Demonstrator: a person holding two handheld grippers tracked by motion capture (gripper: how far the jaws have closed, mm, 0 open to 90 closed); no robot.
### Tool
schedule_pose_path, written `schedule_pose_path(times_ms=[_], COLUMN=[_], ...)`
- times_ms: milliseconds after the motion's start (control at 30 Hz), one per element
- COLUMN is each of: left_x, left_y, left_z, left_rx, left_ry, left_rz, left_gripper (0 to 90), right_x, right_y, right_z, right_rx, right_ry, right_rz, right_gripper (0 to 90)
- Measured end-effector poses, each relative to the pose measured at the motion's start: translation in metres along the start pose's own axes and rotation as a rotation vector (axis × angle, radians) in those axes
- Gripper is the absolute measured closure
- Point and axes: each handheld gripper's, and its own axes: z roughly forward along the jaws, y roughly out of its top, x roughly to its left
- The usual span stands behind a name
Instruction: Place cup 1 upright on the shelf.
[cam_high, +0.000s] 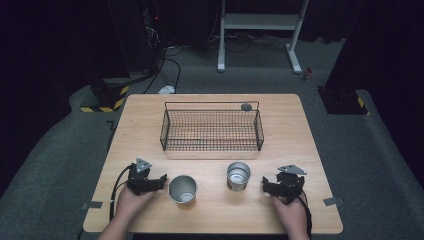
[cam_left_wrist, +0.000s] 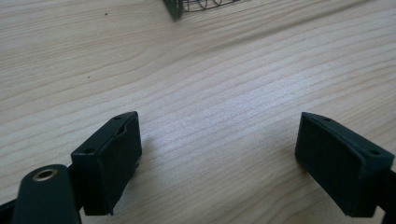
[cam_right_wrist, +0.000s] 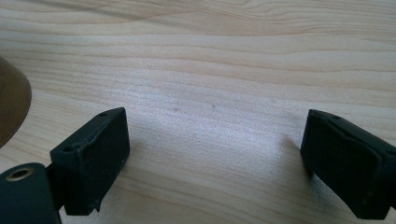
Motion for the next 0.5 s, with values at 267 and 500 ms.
schedule_pose_path(times_ms=[267, 500], left_x=[0.0005, -0.0002], left_y=[0.0, 0.0028], left_z=[-0.0002, -0.0054], left_rx=[-0.002, -0.018], left_ry=[0.011, -0.012], left_rz=[-0.013, 0.009], left_gripper=[15.2, 15.0], right_x=[0.0, 0.0], right_y=[0.0, 0.0], right_z=[0.0, 0.0], right_rx=[0.0, 0.0], right_ry=[0.0, 0.0], right_rz=[0.0, 0.0], right_gripper=[7.9, 7.9])
